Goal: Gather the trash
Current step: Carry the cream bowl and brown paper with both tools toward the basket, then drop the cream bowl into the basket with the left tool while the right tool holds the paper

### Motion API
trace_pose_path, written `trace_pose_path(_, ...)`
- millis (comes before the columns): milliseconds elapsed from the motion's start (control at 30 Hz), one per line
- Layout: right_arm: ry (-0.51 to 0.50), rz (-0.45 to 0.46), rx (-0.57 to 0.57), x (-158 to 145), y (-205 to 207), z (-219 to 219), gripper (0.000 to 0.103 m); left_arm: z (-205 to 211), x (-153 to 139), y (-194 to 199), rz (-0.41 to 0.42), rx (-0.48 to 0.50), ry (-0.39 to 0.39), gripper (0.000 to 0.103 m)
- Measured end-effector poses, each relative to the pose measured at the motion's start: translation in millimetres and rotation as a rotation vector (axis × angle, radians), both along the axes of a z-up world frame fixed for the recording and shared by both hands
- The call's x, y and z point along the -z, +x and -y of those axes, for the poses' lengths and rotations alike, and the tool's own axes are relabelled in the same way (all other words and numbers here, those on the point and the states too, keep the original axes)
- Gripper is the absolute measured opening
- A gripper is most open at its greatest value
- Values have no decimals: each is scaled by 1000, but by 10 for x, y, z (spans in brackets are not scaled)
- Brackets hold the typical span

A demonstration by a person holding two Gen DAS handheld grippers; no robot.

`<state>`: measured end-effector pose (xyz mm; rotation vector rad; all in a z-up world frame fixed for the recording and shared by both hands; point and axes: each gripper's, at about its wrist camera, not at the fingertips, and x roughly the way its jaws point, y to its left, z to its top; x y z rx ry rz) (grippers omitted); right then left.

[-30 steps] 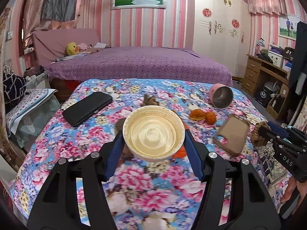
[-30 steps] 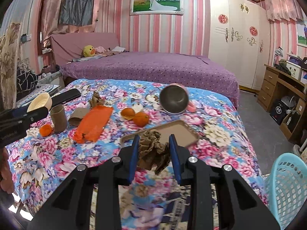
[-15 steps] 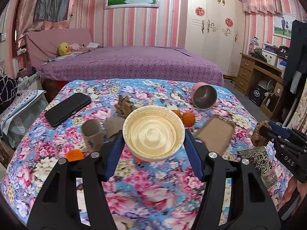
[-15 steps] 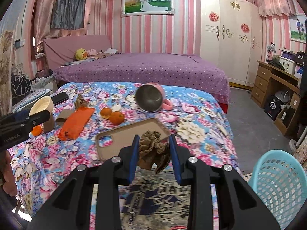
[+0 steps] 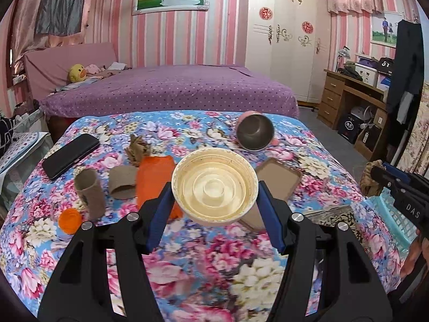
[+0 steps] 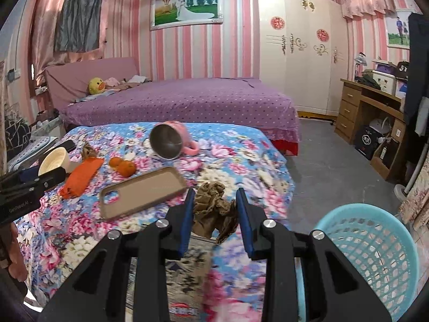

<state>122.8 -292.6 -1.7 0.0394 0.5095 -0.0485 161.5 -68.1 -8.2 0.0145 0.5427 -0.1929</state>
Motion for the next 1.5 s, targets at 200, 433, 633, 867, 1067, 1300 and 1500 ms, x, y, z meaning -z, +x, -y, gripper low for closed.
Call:
trace_pose_path(200, 6, 6, 48, -10, -98, 318, 31, 194, 31, -25, 1, 16, 13, 61)
trace_pose_path(433, -4, 7, 113, 6, -213, 693, 31, 383, 50, -60, 3, 16, 10, 61)
trace_pose_path(633, 18, 18, 167, 7, -361, 1040, 31, 582, 44, -121, 5, 15, -7, 61)
trace_pose_path(867, 22, 22, 244, 46, -503, 1444, 31, 919, 11, -169, 13, 49, -2, 61)
trace_pose_path(1067, 19, 10, 290, 104, -629, 1744, 31, 1316, -39, -198, 18, 108, -43, 61)
trace_pose_path(1300, -25, -9, 331, 162, -817, 2052, 31, 1958, 31, -309, 18, 222, -41, 61)
trace_pose_path(1500, -10, -28, 372, 269, -958, 2363, 31, 2472, 145, -410, -14, 317, -23, 61)
